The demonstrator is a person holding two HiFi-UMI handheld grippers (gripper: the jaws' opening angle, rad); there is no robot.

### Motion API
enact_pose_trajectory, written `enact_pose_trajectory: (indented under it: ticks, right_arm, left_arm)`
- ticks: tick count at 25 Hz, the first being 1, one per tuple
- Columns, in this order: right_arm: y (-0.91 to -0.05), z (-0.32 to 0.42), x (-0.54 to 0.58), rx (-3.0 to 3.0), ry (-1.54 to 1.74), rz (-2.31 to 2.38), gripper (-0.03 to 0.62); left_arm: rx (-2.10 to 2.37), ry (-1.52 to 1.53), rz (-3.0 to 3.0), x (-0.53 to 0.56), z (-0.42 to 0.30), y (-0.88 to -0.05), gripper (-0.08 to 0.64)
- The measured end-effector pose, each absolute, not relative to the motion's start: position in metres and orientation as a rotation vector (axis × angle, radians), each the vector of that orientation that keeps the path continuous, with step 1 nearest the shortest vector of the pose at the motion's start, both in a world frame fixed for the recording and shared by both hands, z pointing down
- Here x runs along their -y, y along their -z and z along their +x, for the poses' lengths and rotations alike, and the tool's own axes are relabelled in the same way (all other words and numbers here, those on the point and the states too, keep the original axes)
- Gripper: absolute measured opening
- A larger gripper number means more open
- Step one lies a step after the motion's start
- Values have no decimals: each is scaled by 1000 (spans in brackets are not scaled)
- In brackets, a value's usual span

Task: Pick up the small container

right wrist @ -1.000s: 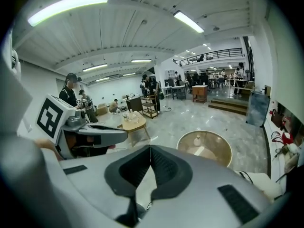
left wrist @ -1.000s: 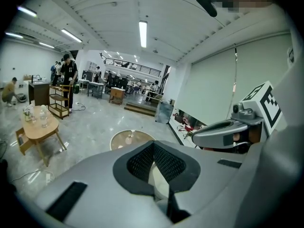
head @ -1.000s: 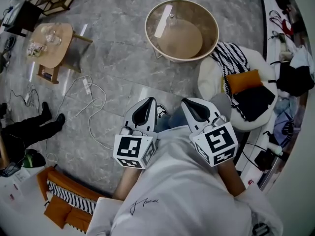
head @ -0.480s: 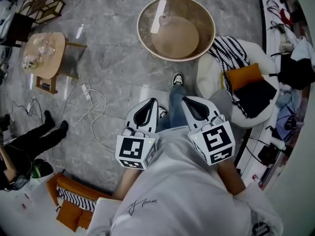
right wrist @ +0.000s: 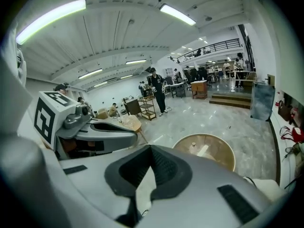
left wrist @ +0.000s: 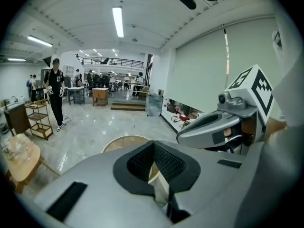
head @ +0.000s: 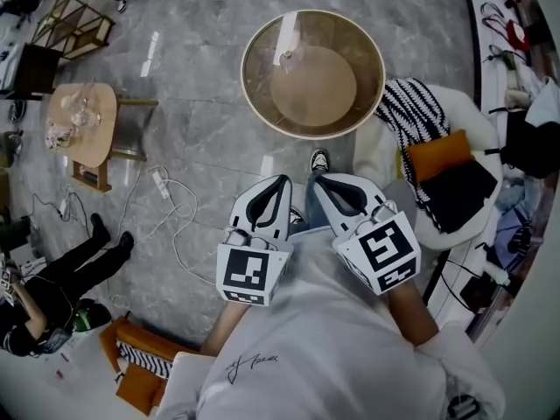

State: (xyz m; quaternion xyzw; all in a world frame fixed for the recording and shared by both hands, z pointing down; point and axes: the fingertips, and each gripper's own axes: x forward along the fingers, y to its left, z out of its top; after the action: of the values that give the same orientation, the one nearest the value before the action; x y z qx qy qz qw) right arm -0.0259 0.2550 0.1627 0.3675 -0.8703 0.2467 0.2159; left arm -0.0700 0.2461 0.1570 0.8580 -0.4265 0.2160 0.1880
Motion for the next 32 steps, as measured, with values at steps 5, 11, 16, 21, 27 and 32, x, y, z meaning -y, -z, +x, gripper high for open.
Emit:
enact_pose_trajectory:
  ticks: [5,11,16,21,27,32]
  right_arm:
    - [-167,-11,-208,2431,-696,1020,12]
    - [-168,4,-170,2456,-688,1007,12]
    - [-172,14,-150,2470,-687,996,12]
    - [-179,20,-141,2488,-716,955,12]
    - [-183,20,-133,2483,-722,939,12]
    - [-195,20,-126,2464,-743,958,12]
  left_arm:
    - [1197,-636,2411,-201,-53,-159,9]
    - [1209,-630,2402,-162,-40,-159,9]
    - [1209,-635,2376,-142,-31,-163,9]
    - [1227,-644,2361,-130,-24,-168,9]
    - [1265,-641,2309,-121,-26,-176,9]
    - [1259,-640,2271,-119,-30,-189,9]
